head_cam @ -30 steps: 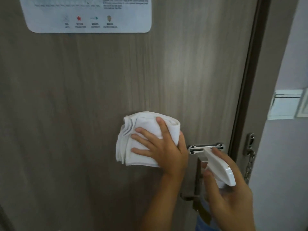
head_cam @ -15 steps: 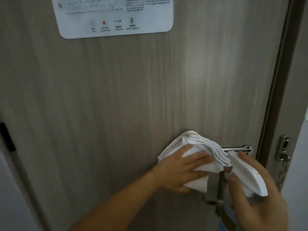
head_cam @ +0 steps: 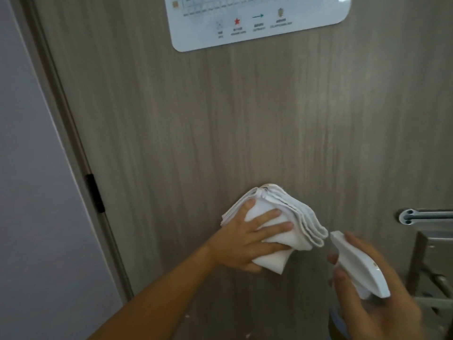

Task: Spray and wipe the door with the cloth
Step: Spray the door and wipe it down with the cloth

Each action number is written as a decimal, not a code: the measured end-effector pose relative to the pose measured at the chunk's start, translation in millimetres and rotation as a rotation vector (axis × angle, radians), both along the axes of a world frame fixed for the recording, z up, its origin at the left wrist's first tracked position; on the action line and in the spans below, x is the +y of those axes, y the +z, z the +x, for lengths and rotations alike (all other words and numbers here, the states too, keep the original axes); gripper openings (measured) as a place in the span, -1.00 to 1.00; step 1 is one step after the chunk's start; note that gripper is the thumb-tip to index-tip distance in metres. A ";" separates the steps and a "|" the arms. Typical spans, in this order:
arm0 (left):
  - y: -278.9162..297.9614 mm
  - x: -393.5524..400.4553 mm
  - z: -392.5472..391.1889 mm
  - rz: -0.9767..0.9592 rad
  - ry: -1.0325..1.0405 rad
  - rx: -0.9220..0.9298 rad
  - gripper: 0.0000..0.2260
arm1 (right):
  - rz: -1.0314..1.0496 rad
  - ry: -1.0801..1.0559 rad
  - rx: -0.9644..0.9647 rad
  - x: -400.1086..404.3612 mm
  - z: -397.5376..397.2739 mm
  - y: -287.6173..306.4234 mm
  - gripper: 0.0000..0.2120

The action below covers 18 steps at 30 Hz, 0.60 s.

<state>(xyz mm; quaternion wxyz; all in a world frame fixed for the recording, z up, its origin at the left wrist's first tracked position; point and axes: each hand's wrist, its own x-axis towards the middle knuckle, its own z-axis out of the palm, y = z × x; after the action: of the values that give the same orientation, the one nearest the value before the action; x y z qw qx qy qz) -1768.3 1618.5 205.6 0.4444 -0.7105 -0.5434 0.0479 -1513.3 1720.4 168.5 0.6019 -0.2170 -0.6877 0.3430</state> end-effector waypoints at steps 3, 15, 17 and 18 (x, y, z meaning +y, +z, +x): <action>-12.9 -38.3 -29.2 0.059 0.074 -0.025 -0.44 | 0.107 0.141 0.090 -44.2 12.1 19.7 -0.62; -52.9 -174.4 -123.9 0.332 0.329 -0.138 -0.39 | -0.022 0.330 0.077 -88.7 -40.7 13.8 -0.63; -58.9 -193.4 -132.3 0.376 0.419 -0.211 -0.33 | -0.046 0.369 0.063 -96.0 -49.0 9.1 -0.58; -59.8 -201.6 -134.3 0.401 0.454 -0.262 -0.30 | -0.025 0.384 0.048 -99.3 -55.6 4.6 -0.59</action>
<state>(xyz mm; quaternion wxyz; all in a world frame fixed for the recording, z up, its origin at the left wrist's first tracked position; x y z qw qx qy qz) -1902.6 1416.8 145.8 0.4796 -0.4697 -0.7392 -0.0537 -1568.8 1621.1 173.0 0.5389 -0.0813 -0.6977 0.4651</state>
